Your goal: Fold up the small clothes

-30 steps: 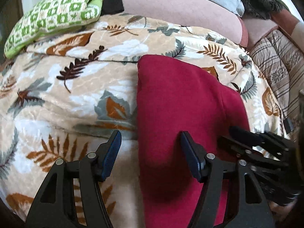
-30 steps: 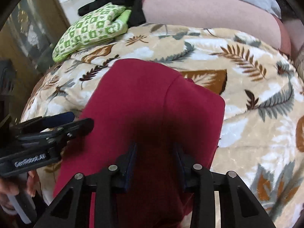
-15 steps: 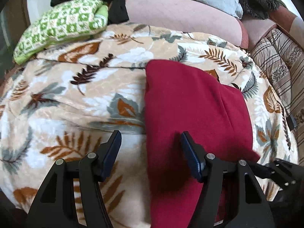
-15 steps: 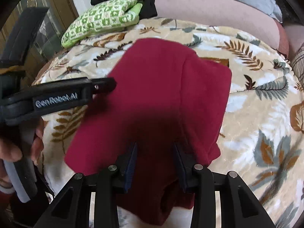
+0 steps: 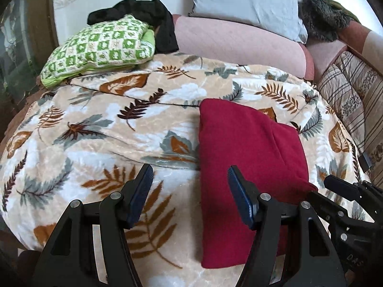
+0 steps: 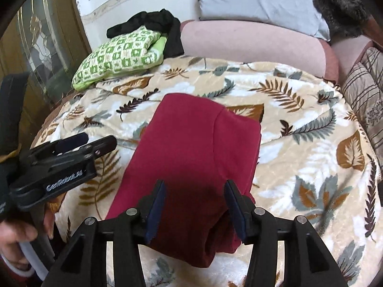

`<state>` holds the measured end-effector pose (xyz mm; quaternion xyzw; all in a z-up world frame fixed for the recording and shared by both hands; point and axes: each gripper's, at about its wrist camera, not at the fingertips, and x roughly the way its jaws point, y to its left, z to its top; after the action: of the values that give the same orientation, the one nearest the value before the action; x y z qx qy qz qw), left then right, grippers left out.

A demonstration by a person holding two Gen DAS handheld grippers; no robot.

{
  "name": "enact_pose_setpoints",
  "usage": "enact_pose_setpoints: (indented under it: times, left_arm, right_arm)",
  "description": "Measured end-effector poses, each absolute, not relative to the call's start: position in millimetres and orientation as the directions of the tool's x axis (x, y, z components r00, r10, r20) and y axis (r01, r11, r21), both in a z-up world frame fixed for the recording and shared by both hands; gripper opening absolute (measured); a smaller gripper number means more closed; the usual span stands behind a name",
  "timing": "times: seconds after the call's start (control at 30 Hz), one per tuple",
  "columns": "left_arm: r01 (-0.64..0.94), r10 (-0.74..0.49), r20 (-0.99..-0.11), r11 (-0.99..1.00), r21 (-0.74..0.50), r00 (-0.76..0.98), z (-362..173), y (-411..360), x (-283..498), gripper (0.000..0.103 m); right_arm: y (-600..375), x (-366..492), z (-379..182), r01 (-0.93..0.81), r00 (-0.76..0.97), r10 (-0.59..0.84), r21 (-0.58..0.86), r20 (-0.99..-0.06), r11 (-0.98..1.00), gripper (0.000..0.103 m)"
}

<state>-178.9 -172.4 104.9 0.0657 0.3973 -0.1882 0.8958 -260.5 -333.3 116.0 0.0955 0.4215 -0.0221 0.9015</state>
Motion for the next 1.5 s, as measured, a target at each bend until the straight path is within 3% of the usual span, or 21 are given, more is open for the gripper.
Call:
enact_pose_setpoints:
  times: [0.77,0.93,1.5]
  left_arm:
    - [0.367,-0.246,-0.703,0.930,0.024,0.667,112.5,-161.0,-196.0,0.065]
    - [0.361,-0.229,-0.706,0.932,0.041,0.670,109.5,-159.7,-195.7,0.065]
    - [0.364,-0.216,-0.716,0.930,0.057,0.664,99.7,-161.2,-194.4,0.065]
  right_arm:
    - [-328.6,-262.9,119.9,0.141,0.662,0.055,0.196,-0.747,0.971,0.050]
    - [-327.4,-261.3,115.0,0.146,0.655,0.057,0.200,-0.754,0.969,0.056]
    - [-325.3,-257.1,104.7,0.146,0.633,0.057,0.192,-0.772,0.971,0.058]
